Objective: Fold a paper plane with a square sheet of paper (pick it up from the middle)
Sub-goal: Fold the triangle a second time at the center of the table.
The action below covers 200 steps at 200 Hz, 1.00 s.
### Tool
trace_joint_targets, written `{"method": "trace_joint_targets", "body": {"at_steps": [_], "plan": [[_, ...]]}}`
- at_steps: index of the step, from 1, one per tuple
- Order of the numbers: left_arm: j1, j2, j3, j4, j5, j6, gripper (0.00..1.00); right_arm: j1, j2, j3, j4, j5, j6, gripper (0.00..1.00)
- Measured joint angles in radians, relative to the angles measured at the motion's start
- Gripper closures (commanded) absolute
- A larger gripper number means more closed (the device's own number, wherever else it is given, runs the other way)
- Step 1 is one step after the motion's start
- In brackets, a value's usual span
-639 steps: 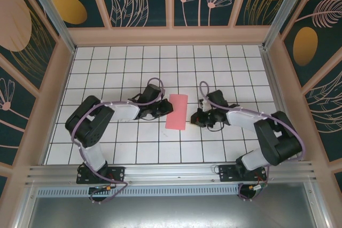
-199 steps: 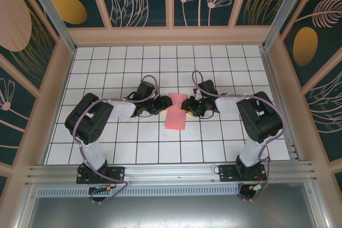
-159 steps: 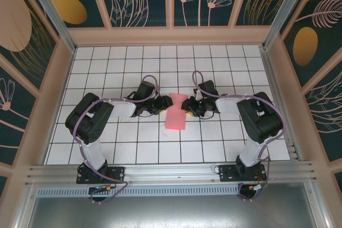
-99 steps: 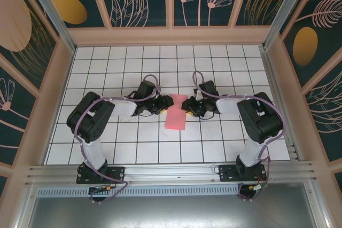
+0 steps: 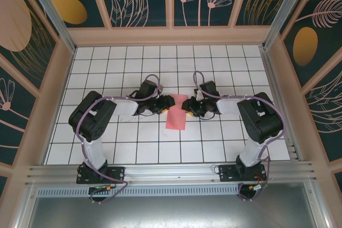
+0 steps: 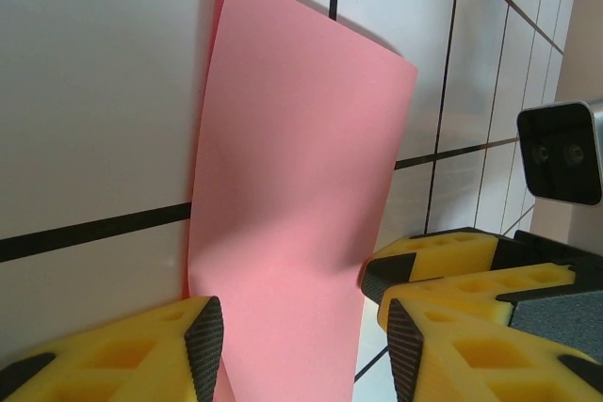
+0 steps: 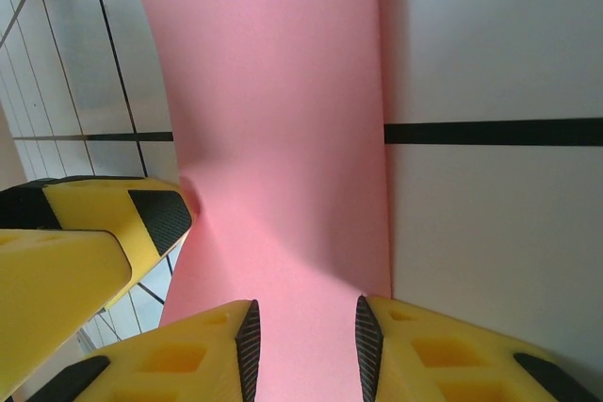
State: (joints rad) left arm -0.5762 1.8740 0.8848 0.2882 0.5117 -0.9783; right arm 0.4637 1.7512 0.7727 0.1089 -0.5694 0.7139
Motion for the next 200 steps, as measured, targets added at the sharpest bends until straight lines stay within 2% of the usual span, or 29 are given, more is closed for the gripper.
{"method": "trace_joint_targets", "body": {"at_steps": [20,51,76,170,200], "plan": [[-0.004,-0.034,-0.025,-0.01,-0.032,-0.012,0.41,0.0,-0.001,-0.002,0.003,0.0,0.0,0.63],[-0.006,-0.127,-0.085,-0.035,-0.095,-0.048,0.41,0.0,-0.001,-0.003,0.005,0.0,0.0,0.63],[-0.006,-0.181,-0.14,-0.032,-0.1,-0.084,0.42,0.0,-0.001,-0.003,0.007,0.0,0.0,0.64],[-0.046,-0.137,-0.115,-0.129,-0.051,-0.093,0.47,-0.005,-0.001,-0.006,0.01,-0.005,0.0,0.63],[-0.051,-0.12,-0.1,-0.135,-0.034,-0.089,0.54,-0.006,-0.001,-0.007,0.012,-0.007,0.0,0.64]]}}
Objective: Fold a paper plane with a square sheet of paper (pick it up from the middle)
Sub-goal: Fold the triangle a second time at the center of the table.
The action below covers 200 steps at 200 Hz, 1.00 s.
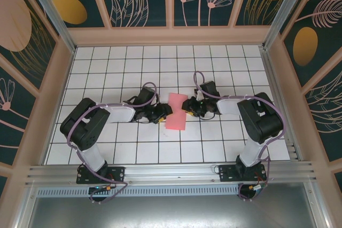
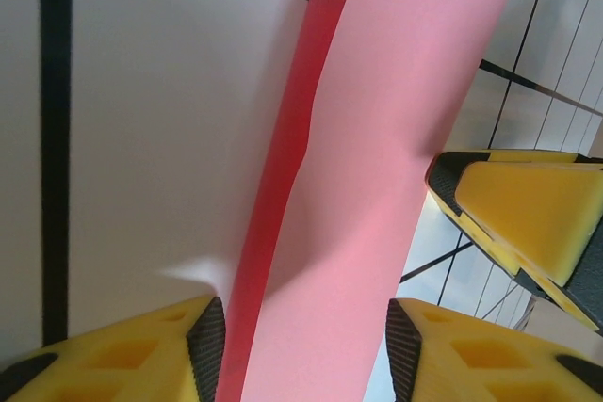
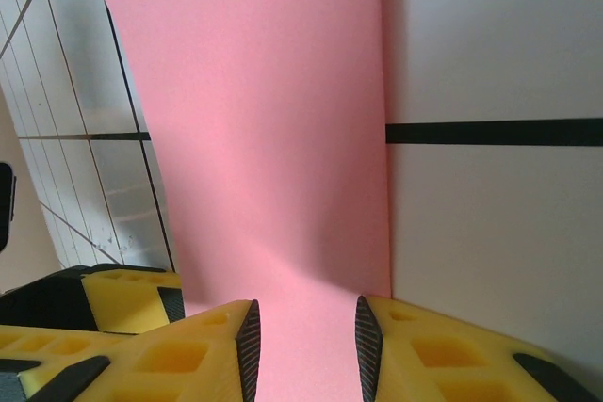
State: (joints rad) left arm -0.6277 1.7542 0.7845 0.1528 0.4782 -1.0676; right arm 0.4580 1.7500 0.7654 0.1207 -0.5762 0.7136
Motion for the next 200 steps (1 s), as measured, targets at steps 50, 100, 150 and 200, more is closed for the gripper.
{"method": "trace_joint_targets", "body": {"at_steps": [50,100,150,200], "plan": [[-0.007,0.008,0.003,0.003,0.035,0.0,0.58,0.0,0.0,-0.001,0.003,0.0,0.0,0.64],[-0.007,0.009,0.008,0.058,0.038,-0.011,0.6,0.0,-0.003,-0.004,0.008,0.0,0.0,0.63],[-0.006,0.029,0.031,0.098,0.037,-0.026,0.7,0.0,-0.034,-0.021,0.011,0.006,0.003,0.59],[-0.006,0.029,0.031,0.127,0.039,-0.025,0.78,0.0,-0.224,-0.097,0.035,0.064,-0.008,0.59]]}}
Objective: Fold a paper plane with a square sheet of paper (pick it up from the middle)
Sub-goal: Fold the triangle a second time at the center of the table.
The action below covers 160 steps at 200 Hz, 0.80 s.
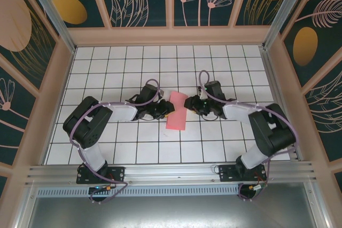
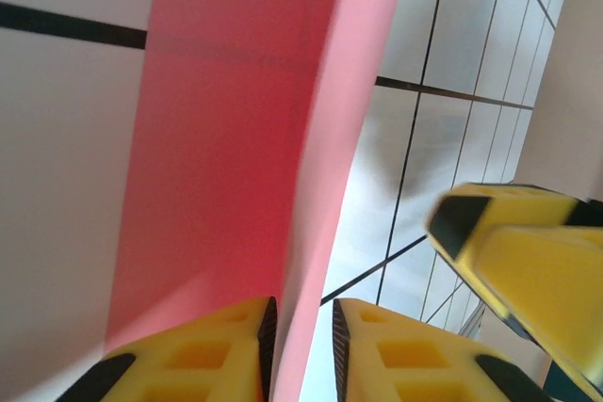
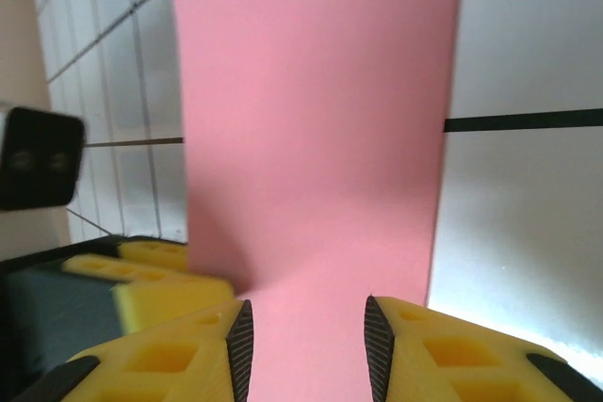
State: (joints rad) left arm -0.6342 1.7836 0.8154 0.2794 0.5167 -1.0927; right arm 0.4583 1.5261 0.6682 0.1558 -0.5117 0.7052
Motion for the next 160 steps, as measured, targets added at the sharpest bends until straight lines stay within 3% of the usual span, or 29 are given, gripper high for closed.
{"method": "trace_joint_targets", "body": {"at_steps": [36,60,94,160], "plan": [[0.002,0.0,0.0,0.021,0.007,0.009,0.88,0.044,-0.194,-0.1,0.035,0.074,-0.074,0.57],[0.006,0.0,0.006,0.023,0.012,0.015,0.94,0.153,-0.245,-0.106,0.029,0.16,-0.153,0.55],[0.008,0.0,0.028,0.022,0.018,0.018,0.93,0.376,-0.249,-0.122,0.032,0.343,-0.262,0.41],[0.008,0.006,0.03,0.016,0.026,0.018,0.93,0.622,-0.136,-0.106,0.041,0.759,-0.416,0.4]]}}
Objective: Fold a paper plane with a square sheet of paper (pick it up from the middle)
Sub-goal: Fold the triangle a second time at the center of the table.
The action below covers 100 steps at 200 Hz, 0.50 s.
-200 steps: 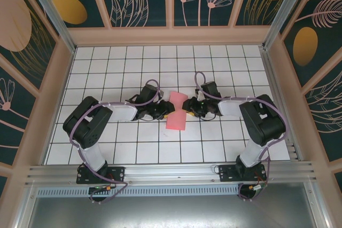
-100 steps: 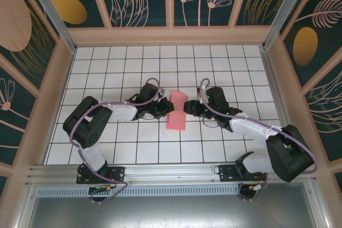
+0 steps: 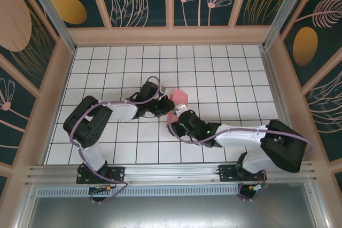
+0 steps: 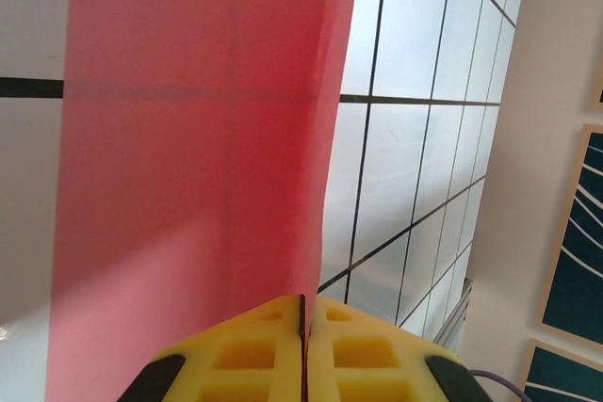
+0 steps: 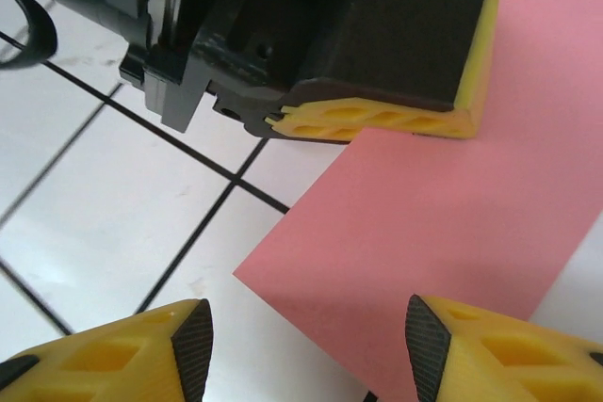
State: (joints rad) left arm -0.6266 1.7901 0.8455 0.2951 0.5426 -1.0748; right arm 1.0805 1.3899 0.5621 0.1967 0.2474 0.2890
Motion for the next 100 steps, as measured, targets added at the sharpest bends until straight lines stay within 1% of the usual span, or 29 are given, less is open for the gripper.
{"method": "trace_joint_targets", "body": {"at_steps": [32,75,90,100], "plan": [[0.0,0.004,0.0,-0.003,0.0,0.0,0.93,0.047,0.099,0.063,0.002,0.141,-0.047,0.4],[0.0,0.005,0.0,-0.004,0.001,0.0,0.92,0.072,0.186,0.135,-0.013,0.245,-0.071,0.44],[0.0,0.005,0.0,-0.004,0.002,0.0,0.92,0.08,0.195,0.138,-0.019,0.265,-0.075,0.47],[0.0,0.005,0.0,-0.004,0.003,0.0,0.92,0.084,0.195,0.138,-0.025,0.276,-0.073,0.54]]}}
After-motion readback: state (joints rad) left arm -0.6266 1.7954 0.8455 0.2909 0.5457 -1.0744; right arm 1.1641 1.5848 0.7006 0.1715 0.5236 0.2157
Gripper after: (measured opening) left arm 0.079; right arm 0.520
